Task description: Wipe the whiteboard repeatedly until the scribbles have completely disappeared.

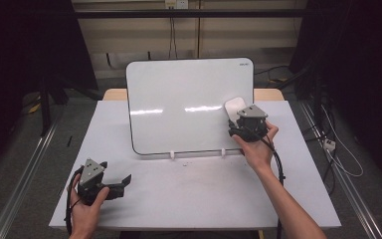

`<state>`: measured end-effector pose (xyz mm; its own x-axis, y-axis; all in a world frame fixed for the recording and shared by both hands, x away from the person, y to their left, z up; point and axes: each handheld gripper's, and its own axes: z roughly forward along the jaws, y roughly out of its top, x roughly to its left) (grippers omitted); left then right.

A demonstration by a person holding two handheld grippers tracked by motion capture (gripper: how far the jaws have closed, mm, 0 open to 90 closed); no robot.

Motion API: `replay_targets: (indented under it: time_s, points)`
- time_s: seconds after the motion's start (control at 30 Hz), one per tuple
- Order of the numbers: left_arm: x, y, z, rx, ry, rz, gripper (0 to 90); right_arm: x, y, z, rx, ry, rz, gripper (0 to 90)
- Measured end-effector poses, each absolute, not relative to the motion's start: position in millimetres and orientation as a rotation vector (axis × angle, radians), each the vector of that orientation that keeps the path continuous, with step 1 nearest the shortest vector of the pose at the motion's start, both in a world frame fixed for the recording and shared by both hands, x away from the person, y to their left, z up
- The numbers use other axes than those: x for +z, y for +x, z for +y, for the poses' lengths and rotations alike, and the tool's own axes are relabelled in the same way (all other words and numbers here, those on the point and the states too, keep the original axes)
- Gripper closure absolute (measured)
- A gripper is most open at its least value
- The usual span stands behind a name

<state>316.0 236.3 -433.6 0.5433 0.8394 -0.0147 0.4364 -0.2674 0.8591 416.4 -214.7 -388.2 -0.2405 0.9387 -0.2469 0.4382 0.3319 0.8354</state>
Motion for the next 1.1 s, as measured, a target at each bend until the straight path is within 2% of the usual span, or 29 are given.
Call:
replay_targets:
  time_s: [1.1]
  points:
    - [-434,316,241,0.562,1.884,1.052,5.0,-396,397,-211,0.875,1.303,1.834,31.4]
